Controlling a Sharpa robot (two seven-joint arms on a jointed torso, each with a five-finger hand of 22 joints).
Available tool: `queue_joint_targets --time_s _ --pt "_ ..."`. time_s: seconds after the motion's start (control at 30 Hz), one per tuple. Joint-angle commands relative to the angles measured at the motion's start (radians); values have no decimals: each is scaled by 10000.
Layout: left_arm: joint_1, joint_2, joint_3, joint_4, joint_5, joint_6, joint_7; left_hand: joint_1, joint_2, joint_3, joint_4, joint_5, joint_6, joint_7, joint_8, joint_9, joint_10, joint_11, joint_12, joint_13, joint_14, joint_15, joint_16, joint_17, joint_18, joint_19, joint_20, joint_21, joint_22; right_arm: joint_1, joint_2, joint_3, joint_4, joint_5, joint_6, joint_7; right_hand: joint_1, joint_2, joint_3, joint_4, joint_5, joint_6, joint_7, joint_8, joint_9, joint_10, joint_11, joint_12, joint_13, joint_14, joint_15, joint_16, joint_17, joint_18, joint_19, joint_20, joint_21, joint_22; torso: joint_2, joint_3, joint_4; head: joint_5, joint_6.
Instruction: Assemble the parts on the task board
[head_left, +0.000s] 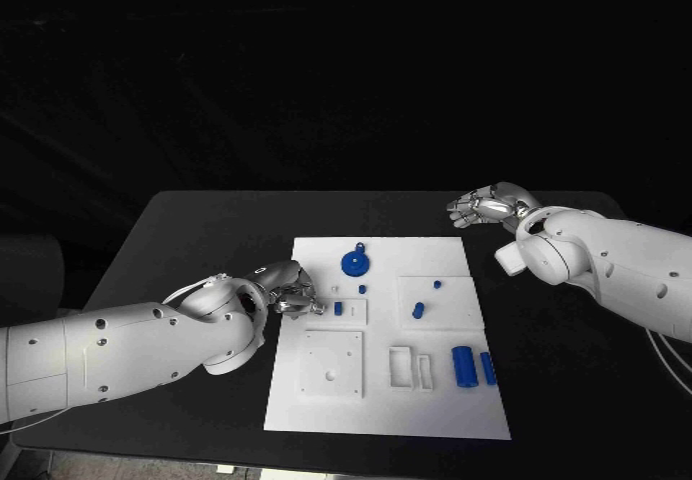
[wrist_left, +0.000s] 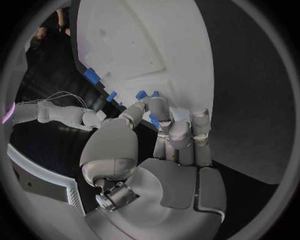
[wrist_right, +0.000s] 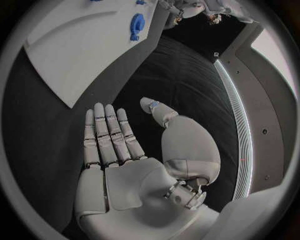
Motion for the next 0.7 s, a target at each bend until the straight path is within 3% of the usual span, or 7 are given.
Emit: queue_joint_targets --time_s 0.03,0.7 --pt "-7 30 -1 14 -211 371 -160 150 250 99 -132 148 476 -263 67 -17 -4 -52 34 16 27 -128 44 17 18 73 -1029 63 156 -2 -2 5 7 4 96 83 -78 4 -35 -25 60 -78 214 35 -18 24 61 -54 -9 -77 -24 46 -14 123 -20 51 -66 9 -1 1 -8 3 -7" --pt "-7 66 -1 -34 -177 787 -240 93 245 83 -119 153 471 -260 71 -15 -12 -50 54 22 23 -126 54 15 16 70 -1023 71 153 -2 -11 5 1 5 108 83 -80 5 -34 -24 61 -79 214 40 -23 26 60 -56 -9 -78 -25 51 -20 126 -19 53 -70 14 1 2 -7 -18 -17"
